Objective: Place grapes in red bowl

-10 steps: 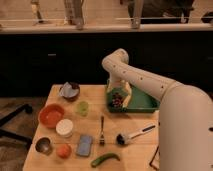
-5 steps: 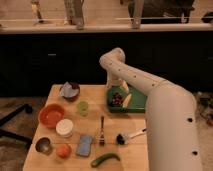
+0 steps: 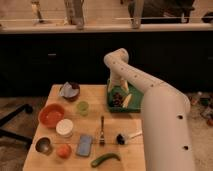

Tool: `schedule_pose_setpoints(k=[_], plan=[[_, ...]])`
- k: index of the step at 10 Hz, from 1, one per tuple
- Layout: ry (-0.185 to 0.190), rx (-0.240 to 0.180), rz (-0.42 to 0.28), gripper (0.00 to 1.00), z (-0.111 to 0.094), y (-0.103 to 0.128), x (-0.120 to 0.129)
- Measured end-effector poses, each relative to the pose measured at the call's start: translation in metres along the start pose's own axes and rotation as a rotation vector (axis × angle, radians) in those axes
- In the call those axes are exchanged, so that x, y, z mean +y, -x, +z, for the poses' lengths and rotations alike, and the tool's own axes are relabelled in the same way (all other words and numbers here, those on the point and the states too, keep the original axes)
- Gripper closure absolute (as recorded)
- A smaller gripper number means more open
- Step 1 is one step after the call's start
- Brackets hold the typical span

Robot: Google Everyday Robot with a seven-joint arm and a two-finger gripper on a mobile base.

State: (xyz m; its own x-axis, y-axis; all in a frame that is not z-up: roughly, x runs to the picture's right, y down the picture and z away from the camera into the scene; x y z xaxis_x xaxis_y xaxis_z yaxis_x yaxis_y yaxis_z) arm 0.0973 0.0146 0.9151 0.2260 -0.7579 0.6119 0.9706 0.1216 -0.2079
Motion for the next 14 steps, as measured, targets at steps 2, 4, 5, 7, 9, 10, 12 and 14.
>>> schedule_pose_setpoints(k=[2, 4, 5, 7, 9, 10, 12, 14], plan=[[-0.002, -0.015, 0.009, 0.43, 0.005, -0.005, 0.005], [0.005, -0.029, 0.010, 0.42, 0.010, -0.010, 0.008], [0.011, -0.037, 0.006, 0.37, 0.013, -0.010, 0.007], [0.031, -0.062, -0.002, 0.22, 0.024, -0.012, 0.006], [0.044, -0.080, -0.007, 0.22, 0.031, -0.013, 0.004], [0.052, -0.090, -0.010, 0.22, 0.035, -0.013, 0.004], [0.061, -0.105, -0.011, 0.22, 0.041, -0.014, 0.005], [0.067, -0.119, -0.008, 0.24, 0.046, -0.015, 0.006]])
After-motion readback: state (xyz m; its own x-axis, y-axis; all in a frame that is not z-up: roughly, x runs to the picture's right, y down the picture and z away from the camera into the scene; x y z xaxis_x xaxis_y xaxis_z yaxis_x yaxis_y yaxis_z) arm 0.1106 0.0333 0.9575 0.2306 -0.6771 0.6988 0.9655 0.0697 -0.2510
